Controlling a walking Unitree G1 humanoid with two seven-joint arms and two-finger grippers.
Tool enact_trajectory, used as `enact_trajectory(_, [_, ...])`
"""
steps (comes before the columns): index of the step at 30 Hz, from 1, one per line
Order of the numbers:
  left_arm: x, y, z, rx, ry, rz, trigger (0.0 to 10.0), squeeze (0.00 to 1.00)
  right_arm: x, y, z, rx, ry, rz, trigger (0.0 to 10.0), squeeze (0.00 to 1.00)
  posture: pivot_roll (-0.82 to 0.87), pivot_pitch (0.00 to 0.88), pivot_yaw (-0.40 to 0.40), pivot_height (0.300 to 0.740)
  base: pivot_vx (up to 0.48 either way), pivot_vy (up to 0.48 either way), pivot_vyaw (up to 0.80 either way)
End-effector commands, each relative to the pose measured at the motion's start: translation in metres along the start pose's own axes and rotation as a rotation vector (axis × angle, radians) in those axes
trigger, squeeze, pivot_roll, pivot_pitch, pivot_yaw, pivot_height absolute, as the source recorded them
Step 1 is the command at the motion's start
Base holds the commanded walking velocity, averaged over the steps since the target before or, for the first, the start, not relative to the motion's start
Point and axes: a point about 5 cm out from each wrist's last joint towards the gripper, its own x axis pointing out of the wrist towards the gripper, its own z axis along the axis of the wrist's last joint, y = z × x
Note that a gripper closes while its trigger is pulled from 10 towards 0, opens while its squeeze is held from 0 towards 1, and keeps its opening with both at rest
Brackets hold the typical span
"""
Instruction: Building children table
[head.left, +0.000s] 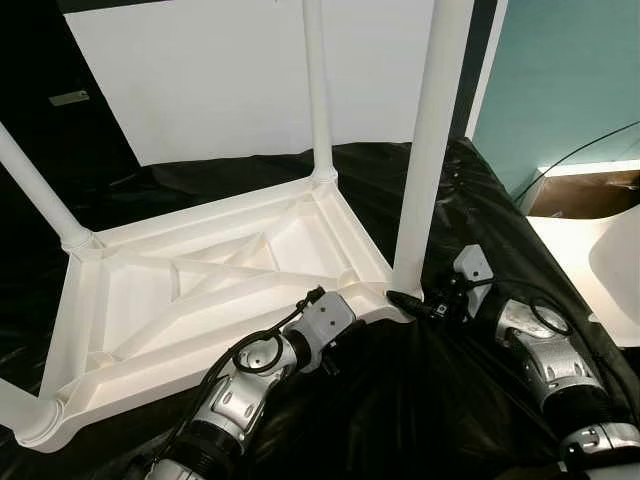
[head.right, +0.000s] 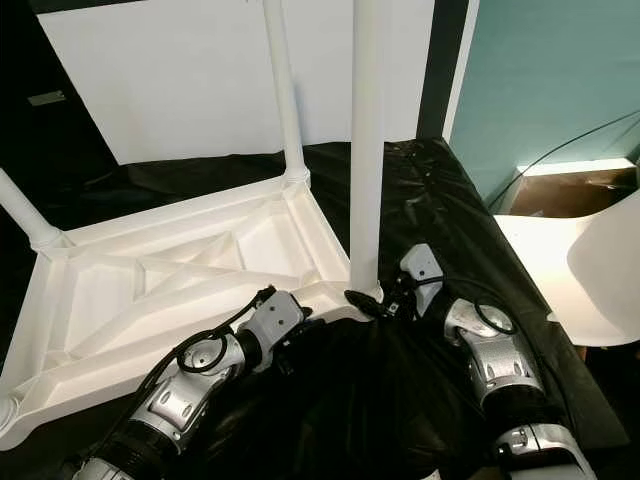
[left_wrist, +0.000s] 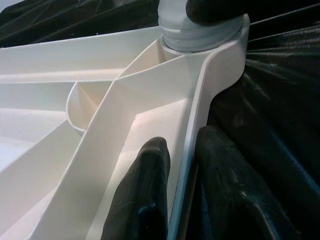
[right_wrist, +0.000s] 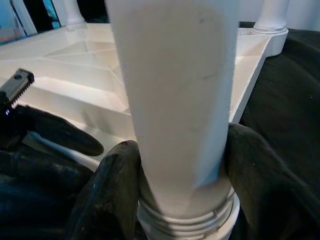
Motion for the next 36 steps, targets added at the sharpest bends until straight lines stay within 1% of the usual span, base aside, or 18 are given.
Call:
enact_trajectory(1, [-0.005, -0.028, -0.053, -0.059, 0.249, -0.137, 10.0, 0.0, 0.001, 0.018, -0.016, 0.054, 0.053, 0.083, 0.0, 0.0, -0.09, 0.0, 0.053, 0.74, 0.0, 0.0, 0.0])
enact_trajectory(3, [-0.004, -0.028, -0.052, -0.057, 0.246, -0.139, 10.0, 0.0, 0.0, 0.038, -0.025, 0.134, 0.039, 0.066, 0.0, 0.0, -0.09, 0.0, 0.05, 0.74, 0.0, 0.0, 0.0])
enact_trajectory(6, [-0.004, -0.028, -0.052, -0.057, 0.246, -0.14, 10.0, 0.0, 0.002, 0.047, -0.024, 0.125, -0.004, -0.015, 0.0, 0.0, -0.09, 0.0, 0.05, 0.74, 0.0, 0.0, 0.0])
enact_trajectory(7, [-0.004, -0.029, -0.052, -0.058, 0.244, -0.142, 10.0, 0.0, 0.0, 0.048, -0.021, 0.1, -0.088, -0.377, 0.0, 0.0, -0.09, 0.0, 0.052, 0.74, 0.0, 0.0, 0.0])
enact_trajectory(9, [-0.004, -0.029, -0.052, -0.058, 0.244, -0.142, 10.0, 0.0, 0.0, 0.048, -0.021, 0.1, -0.088, -0.377, 0.0, 0.0, -0.09, 0.0, 0.052, 0.74, 0.0, 0.0, 0.0])
enact_trajectory(11, [-0.005, -0.029, -0.052, -0.059, 0.245, -0.144, 10.0, 0.0, -0.008, 0.047, -0.025, 0.076, -0.067, -0.637, 0.0, 0.0, -0.09, 0.0, 0.063, 0.74, 0.0, 0.0, 0.0])
enact_trajectory(13, [-0.005, -0.029, -0.052, -0.059, 0.245, -0.144, 10.0, 0.0, -0.008, 0.047, -0.025, 0.076, -0.067, -0.637, 0.0, 0.0, -0.09, 0.0, 0.063, 0.74, 0.0, 0.0, 0.0])
enact_trajectory(15, [-0.006, -0.029, -0.053, -0.055, 0.25, -0.154, 10.0, 0.0, -0.008, 0.051, -0.028, 0.078, -0.047, -0.734, 0.0, 0.0, -0.1, 0.0, 0.073, 0.74, 0.0, 0.0, 0.0])
enact_trajectory(18, [-0.006, -0.029, -0.053, -0.045, 0.253, -0.163, 10.0, 0.0, -0.003, 0.052, -0.027, 0.103, -0.05, -0.726, 0.0, 0.0, -0.11, 0.0, 0.081, 0.74, 0.0, 0.0, 0.0])
enact_trajectory(19, [-0.005, -0.028, -0.053, -0.042, 0.253, -0.166, 10.0, 0.0, 0.002, 0.054, -0.025, 0.116, -0.053, -0.678, 4.6, 0.0, -0.12, 0.0, 0.082, 0.74, 0.0, 0.0, 0.0])
enact_trajectory(20, [-0.005, -0.028, -0.053, -0.041, 0.252, -0.167, 10.0, 0.0, 0.005, 0.056, -0.024, 0.124, -0.054, -0.643, 4.6, 0.0, -0.12, 0.0, 0.081, 0.74, 0.0, 0.0, 0.0])
enact_trajectory(21, [-0.005, -0.028, -0.052, -0.04, 0.251, -0.168, 10.0, 0.0, 0.006, 0.057, -0.023, 0.127, -0.054, -0.625, 9.2, 0.0, -0.12, 0.0, 0.081, 0.74, 0.0, 0.0, 0.0])
enact_trajectory(22, [-0.005, -0.027, -0.051, -0.038, 0.247, -0.169, 10.0, 0.0, 0.009, 0.059, -0.019, 0.123, -0.063, -0.578, 10.0, 0.0, -0.12, 0.0, 0.081, 0.74, 0.0, 0.0, 0.0])
enact_trajectory(23, [-0.005, -0.027, -0.051, -0.038, 0.247, -0.169, 10.0, 0.0, 0.009, 0.059, -0.019, 0.123, -0.063, -0.578, 10.0, 0.0, -0.12, 0.0, 0.081, 0.74, 0.0, 0.0, 0.0])
enact_trajectory(24, [-0.005, -0.026, -0.049, -0.037, 0.242, -0.17, 10.0, 0.0, 0.011, 0.061, -0.015, 0.137, -0.097, -0.532, 10.0, 1.0, -0.12, 0.0, 0.081, 0.74, 0.0, 0.0, 0.0])
enact_trajectory(29, [-0.002, -0.025, -0.052, -0.008, 0.255, -0.158, 10.0, 0.0, 0.014, 0.056, -0.004, 0.046, -0.132, -0.377, 10.0, 1.0, -0.11, 0.0, 0.081, 0.74, 0.0, 0.0, 0.0])
enact_trajectory(30, [-0.002, -0.024, -0.05, -0.022, 0.248, -0.15, 10.0, 0.0, 0.014, 0.052, -0.003, 0.032, -0.132, -0.362, 10.0, 0.0, -0.11, 0.0, 0.083, 0.74, 0.0, 0.0, 0.0])
enact_trajectory(36, [-0.003, -0.021, -0.053, -0.012, 0.262, -0.149, 10.0, 0.0, 0.018, 0.032, 0.007, -0.035, -0.127, -0.235, 10.0, 0.0, -0.11, 0.0, 0.082, 0.74, 0.0, 0.0, 0.0])
